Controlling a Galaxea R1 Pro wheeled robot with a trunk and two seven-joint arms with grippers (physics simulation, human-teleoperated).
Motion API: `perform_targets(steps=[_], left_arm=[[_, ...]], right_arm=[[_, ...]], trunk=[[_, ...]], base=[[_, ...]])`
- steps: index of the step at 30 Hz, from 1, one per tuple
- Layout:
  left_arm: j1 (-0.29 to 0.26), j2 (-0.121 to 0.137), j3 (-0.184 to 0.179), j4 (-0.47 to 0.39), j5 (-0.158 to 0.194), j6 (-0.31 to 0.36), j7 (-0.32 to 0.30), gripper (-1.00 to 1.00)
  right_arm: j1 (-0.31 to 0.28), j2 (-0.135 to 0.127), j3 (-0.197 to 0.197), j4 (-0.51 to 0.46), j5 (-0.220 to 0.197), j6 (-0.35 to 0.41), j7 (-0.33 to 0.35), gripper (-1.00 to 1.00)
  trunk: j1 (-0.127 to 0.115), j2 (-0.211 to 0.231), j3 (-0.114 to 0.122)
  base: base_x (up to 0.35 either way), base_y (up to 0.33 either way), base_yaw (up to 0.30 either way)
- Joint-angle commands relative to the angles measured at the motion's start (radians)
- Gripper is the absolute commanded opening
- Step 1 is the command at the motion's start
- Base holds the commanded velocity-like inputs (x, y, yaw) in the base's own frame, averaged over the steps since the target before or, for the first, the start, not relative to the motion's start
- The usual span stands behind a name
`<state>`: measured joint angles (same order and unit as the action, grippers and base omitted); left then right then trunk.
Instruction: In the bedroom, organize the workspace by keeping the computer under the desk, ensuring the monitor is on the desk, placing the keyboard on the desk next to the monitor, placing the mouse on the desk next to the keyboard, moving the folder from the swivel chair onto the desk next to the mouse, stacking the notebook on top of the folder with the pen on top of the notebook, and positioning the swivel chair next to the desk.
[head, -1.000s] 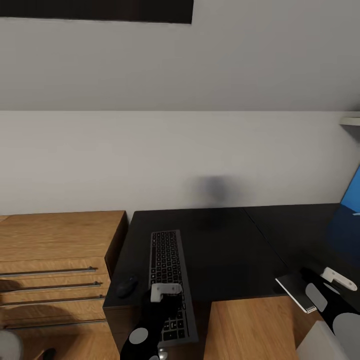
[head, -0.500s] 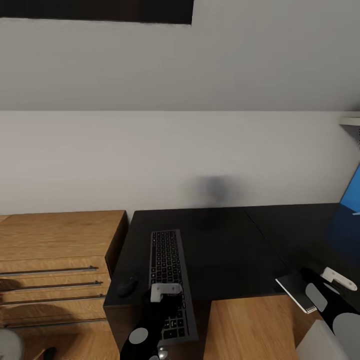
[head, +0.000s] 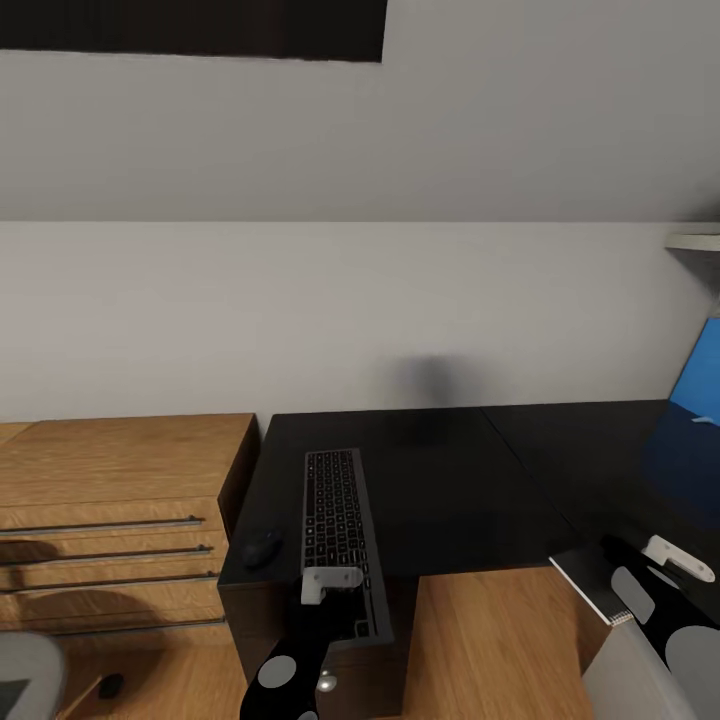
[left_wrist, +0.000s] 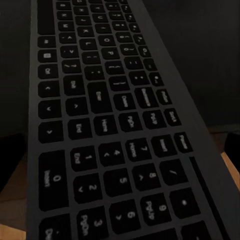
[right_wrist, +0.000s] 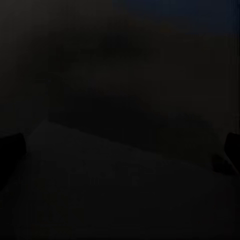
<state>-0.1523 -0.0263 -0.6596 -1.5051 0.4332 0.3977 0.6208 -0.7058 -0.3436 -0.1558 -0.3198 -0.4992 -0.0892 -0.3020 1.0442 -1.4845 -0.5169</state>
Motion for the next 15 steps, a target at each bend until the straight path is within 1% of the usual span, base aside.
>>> perform_targets(steps=[1,14,15], left_arm=[[-0.001,0.000,-0.002,-0.001,0.007,0.003,0.008,1.00],[-0.001,-0.001,-0.002,-0.001,0.007,0.003,0.008,1.00],[-0.001,-0.001,-0.002,-0.001,0.007,0.003,0.008,1.00]], right_arm=[[0.000,0.000,-0.001,0.002,-0.020,-0.006,-0.002,1.00],[0.000,0.000,-0.001,0.002,-0.019,-0.006,-0.003,1.00],[0.000,0.000,-0.001,0.002,-0.019,-0.006,-0.002,1.00]], trunk=[[0.000,-0.001,-0.001],[0.000,-0.001,-0.001],[-0.004,0.006,0.002]], base=[[-0.010,0.000,0.000],[-0.002,0.000,0.000],[0.000,0.000,0.000]])
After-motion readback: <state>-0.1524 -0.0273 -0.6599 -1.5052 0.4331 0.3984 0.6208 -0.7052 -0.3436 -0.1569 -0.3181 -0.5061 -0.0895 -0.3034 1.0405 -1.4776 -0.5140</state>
